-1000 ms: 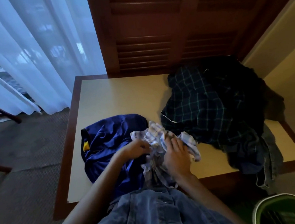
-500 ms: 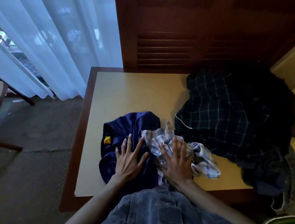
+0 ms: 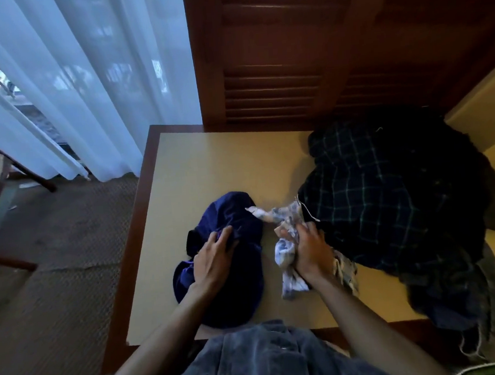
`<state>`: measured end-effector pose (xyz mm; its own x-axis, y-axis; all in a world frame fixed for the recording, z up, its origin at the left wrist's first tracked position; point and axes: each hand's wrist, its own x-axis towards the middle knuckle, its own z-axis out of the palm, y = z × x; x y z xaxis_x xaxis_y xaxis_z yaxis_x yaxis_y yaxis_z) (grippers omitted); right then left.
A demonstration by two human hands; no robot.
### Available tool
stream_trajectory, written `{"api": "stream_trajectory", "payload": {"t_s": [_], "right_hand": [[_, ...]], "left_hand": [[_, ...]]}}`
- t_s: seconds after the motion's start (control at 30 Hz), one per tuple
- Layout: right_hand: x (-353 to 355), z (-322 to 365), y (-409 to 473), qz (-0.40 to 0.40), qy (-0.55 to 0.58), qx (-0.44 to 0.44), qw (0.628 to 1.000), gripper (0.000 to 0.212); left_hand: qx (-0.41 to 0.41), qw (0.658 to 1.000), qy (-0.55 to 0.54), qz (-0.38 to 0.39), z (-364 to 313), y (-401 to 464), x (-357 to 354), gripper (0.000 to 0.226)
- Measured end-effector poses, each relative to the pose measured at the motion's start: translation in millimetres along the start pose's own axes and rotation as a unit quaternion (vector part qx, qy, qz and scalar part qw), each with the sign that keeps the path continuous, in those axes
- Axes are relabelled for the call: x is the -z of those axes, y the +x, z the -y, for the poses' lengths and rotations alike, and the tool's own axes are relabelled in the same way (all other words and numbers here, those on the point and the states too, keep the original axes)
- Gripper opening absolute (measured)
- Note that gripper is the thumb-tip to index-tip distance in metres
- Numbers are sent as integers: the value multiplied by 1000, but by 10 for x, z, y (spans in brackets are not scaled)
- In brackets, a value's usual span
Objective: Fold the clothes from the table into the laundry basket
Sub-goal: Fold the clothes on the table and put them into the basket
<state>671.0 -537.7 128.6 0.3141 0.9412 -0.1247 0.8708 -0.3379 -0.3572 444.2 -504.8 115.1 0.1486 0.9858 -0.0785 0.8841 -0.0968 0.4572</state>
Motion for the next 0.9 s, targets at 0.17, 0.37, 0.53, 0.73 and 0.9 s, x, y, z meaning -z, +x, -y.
{"api": "stream_trajectory", "payload": {"t_s": [0.17, 0.37, 0.53, 0.73, 0.9], "right_hand": [[516, 46, -130, -107, 141, -24, 984, 41], [1169, 54, -429, -210, 178, -12, 961, 35], [1606, -250, -817, -276, 204, -3, 939, 37], [1908, -941, -1382, -326, 287, 14, 901, 27], [1967, -1717, -2060, -343, 329, -13, 880, 14]], "left_hand": [[11, 989, -129, -72, -300, -11, 470, 36], [-51, 963, -261, -49, -1158, -46, 886, 31], [-151, 944, -293, -28, -1913, -371, 960, 33], [-252, 910, -324, 51, -2713, -912, 718, 31], [-284, 903, -308, 99, -3290, -1466, 205, 32]]}}
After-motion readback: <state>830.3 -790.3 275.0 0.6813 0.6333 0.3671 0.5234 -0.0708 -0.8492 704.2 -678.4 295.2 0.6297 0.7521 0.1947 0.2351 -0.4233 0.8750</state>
